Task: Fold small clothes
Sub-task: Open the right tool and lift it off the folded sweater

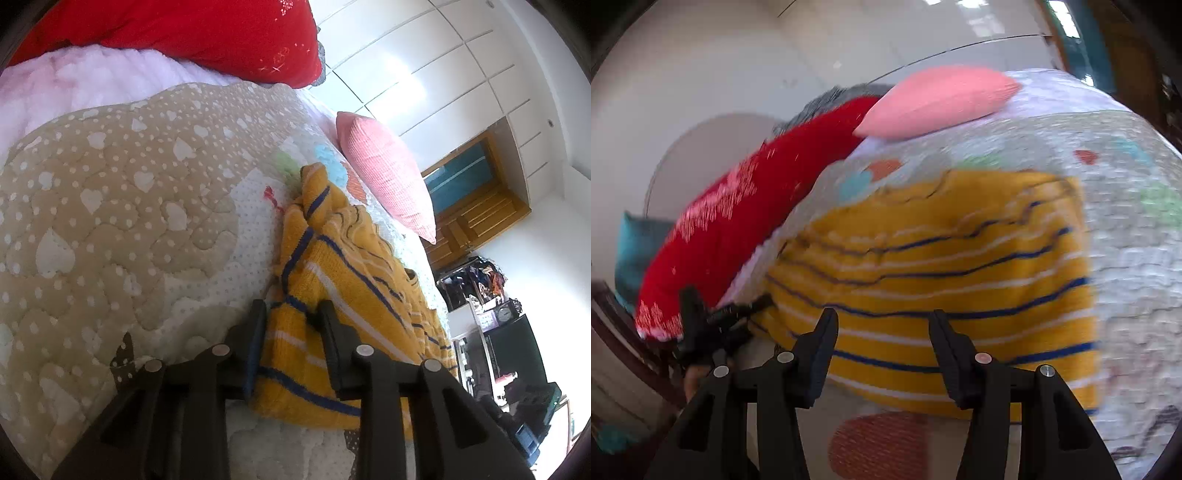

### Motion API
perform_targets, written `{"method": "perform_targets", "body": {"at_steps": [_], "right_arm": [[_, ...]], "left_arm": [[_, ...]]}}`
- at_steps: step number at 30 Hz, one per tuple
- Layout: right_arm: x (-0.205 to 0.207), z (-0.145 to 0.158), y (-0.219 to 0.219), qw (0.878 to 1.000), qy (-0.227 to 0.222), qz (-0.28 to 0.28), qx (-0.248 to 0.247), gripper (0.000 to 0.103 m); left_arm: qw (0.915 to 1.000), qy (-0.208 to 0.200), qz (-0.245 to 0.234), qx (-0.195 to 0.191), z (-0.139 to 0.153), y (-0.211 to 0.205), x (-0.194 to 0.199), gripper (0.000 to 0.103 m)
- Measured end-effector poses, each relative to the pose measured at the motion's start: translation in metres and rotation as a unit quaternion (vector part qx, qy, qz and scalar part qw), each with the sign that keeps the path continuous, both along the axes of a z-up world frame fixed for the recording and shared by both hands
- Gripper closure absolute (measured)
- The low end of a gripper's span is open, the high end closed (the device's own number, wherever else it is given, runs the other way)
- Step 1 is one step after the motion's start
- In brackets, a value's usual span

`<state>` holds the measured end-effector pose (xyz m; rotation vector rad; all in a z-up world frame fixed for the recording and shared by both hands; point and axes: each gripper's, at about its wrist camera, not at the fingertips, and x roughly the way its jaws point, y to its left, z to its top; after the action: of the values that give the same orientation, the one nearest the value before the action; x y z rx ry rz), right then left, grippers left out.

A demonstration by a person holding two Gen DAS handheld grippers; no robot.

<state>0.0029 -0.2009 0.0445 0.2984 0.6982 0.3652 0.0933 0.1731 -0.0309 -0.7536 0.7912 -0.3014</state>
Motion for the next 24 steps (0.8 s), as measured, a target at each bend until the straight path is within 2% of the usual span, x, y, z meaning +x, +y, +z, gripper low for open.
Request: {"method": "perform_targets", "body": {"at_steps": [4, 10, 13, 16, 18, 20, 24], "right_arm": [[-0.020, -0.008, -0.003, 1.000, -0.015, -0.016, 0.011, 0.047], [-0.061, -0.026, -0.080, 0.991, -0.013, -0.117, 0.059, 0.046], [-0.084, -0.035, -0.117, 0.983, -0.015, -0.160, 0.084, 0.039], [-0.088, -0.050, -0.139, 0.978, 0.009, -0.174, 0.117, 0.038], [-0.090, -0.056, -0.147, 0.975, 0.012, -0.168, 0.143, 0.038], [-0.090, -0.054, -0.147, 0.977, 0.006, -0.160, 0.143, 0.038], [-0.081, -0.054, -0.141, 0.980, 0.006, -0.141, 0.140, 0.038]], "left_arm": [[1.0000, -0.001, 0.001, 0.009, 0.000, 0.000, 0.000, 0.074], [1.0000, -0.004, 0.002, 0.005, 0.002, -0.002, -0.001, 0.074], [1.0000, -0.003, 0.003, 0.003, 0.003, -0.002, -0.002, 0.074], [0.9991, 0.034, -0.007, 0.023, 0.010, -0.006, 0.003, 0.073], [0.9978, 0.063, -0.015, 0.017, 0.026, -0.009, -0.001, 0.061], [0.9983, 0.049, -0.019, 0.023, 0.049, -0.015, -0.012, 0.039], [0.9936, 0.011, -0.063, 0.093, 0.098, -0.059, -0.019, 0.029]]}}
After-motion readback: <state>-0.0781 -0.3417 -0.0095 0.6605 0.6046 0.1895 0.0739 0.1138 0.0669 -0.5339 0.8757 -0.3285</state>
